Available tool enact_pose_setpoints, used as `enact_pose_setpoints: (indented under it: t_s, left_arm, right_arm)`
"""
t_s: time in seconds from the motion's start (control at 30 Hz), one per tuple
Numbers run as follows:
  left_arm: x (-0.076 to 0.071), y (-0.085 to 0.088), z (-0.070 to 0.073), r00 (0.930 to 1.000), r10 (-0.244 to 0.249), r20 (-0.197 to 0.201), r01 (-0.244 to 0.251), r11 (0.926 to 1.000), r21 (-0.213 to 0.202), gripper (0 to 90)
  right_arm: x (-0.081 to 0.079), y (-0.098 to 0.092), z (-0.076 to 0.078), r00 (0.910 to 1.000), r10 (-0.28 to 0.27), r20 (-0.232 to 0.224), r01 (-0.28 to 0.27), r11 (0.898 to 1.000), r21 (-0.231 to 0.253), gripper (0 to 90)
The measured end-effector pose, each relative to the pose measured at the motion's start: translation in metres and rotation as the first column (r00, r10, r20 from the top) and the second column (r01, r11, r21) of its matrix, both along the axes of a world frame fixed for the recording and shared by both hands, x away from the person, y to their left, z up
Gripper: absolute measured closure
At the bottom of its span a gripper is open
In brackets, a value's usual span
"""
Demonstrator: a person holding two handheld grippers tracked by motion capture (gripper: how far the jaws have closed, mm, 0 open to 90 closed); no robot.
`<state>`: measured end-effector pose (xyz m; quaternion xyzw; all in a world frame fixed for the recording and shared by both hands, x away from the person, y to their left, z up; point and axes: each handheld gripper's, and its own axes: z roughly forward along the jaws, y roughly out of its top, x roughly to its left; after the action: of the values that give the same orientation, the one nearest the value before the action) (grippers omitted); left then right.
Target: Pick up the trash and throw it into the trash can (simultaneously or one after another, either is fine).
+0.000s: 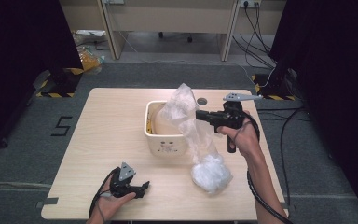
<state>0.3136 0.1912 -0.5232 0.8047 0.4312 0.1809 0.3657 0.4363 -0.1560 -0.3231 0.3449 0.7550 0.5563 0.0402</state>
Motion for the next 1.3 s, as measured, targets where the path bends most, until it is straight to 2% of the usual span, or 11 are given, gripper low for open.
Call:
enact_pose_setpoints:
  t_s: [0.2, 0.33, 0.43, 0.67, 0.77, 1.0, 1.1, 1.3]
  left_arm:
    - [0.0, 0.0, 0.0, 1.0, -0.003, -0.002, 0.003, 1.0, 0.004, 14.1]
    - [0.0, 0.0, 0.0, 1.0, -0.001, -0.001, 0.001, 1.0, 0.001, 14.1]
    - [0.0, 0.0, 0.0, 1.0, -0.002, -0.001, 0.002, 1.0, 0.003, 14.1]
    - [0.0, 0.0, 0.0, 1.0, -0.003, -0.005, 0.003, 1.0, 0.002, 14.0]
    - [0.0, 0.0, 0.0, 1.0, 0.0, -0.003, 0.0, 1.0, -0.002, 14.0]
    - [0.0, 0.0, 0.0, 1.0, -0.003, -0.002, 0.003, 1.0, 0.0, 14.0]
    - [0.0, 0.0, 0.0, 1.0, -0.005, -0.004, 0.005, 1.0, 0.002, 14.1]
    - [0.0, 0.0, 0.0, 1.0, -0.006, -0.003, 0.006, 1.0, 0.004, 14.0]
  right_arm:
    - [0.014, 0.017, 0.008, 1.0, 0.006, -0.004, -0.006, 1.0, -0.024, 88.3]
    - [0.027, 0.031, 0.007, 0.9998, 0.004, -0.019, -0.005, 0.998, -0.061, 88.3]
    - [0.035, 0.042, 0.006, 0.9996, 0.005, -0.027, -0.007, 0.998, -0.069, 88.3]
    - [0.05, 0.075, 0.01, 0.9978, 0.044, -0.048, -0.049, 0.995, -0.086, 88.2]
    - [0.055, 0.089, 0.004, 0.9944, 0.072, -0.078, -0.077, 0.995, -0.068, 88.2]
    - [0.064, 0.105, -0.029, 0.9861, 0.078, -0.147, -0.097, 0.988, -0.123, 88.2]
    - [0.069, 0.105, -0.042, 0.9834, 0.055, -0.173, -0.086, 0.98, -0.178, 88.0]
    - [0.074, 0.107, -0.06, 0.9779, 0.028, -0.207, -0.094, 0.944, -0.316, 87.7]
